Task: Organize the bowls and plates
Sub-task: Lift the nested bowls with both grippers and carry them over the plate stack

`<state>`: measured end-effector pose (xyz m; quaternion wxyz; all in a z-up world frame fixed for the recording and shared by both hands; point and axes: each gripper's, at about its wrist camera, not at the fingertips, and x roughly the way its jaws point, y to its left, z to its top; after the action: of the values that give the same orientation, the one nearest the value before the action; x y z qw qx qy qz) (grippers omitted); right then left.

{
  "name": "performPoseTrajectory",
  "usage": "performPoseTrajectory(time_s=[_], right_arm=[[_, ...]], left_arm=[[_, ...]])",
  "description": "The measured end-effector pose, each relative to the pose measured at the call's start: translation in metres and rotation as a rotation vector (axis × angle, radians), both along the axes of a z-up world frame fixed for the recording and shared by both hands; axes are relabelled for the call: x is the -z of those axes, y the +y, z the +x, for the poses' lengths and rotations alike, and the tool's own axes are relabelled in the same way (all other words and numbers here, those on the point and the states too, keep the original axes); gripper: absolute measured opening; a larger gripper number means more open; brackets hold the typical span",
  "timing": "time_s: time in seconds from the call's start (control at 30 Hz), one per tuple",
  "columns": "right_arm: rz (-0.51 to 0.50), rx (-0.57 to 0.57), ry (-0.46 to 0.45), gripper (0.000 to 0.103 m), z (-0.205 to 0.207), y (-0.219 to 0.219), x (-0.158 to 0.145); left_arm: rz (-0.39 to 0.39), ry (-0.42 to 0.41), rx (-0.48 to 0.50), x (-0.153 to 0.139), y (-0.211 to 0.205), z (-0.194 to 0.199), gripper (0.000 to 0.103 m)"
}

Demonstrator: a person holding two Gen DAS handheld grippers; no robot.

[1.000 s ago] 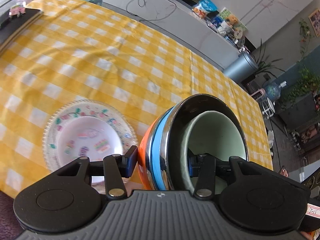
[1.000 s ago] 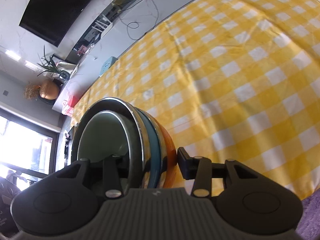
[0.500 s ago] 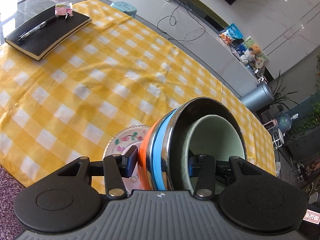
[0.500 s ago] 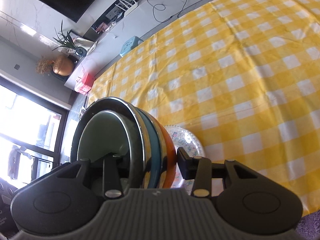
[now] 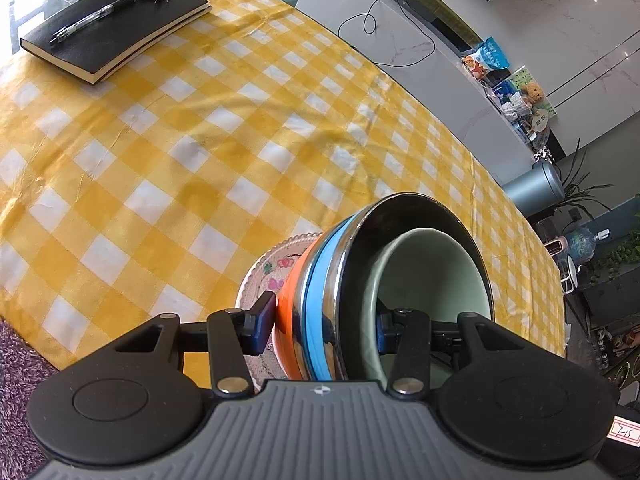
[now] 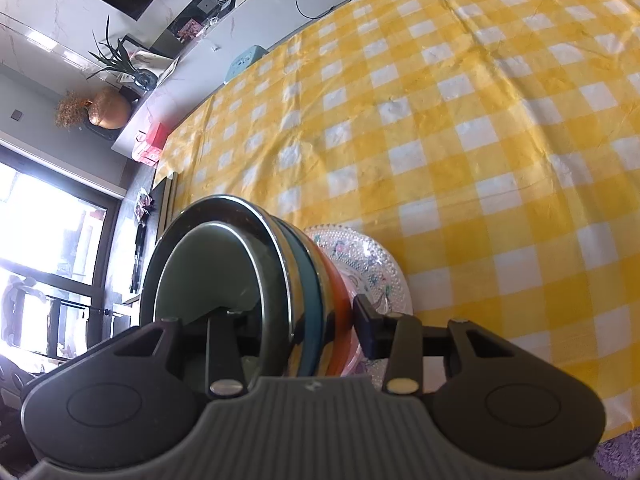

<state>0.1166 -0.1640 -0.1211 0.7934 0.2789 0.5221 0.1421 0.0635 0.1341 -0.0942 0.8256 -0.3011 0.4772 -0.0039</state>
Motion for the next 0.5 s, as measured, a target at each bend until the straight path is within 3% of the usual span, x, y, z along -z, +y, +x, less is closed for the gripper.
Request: performPoseTrajectory(time_s=[0.5], right_arm=[[-0.042, -0.008, -0.011, 0.04, 0.003, 0.006, 0.004]], left_arm=[[-0.025, 0.012, -0.008, 0.014, 0.001, 0.004, 0.052]])
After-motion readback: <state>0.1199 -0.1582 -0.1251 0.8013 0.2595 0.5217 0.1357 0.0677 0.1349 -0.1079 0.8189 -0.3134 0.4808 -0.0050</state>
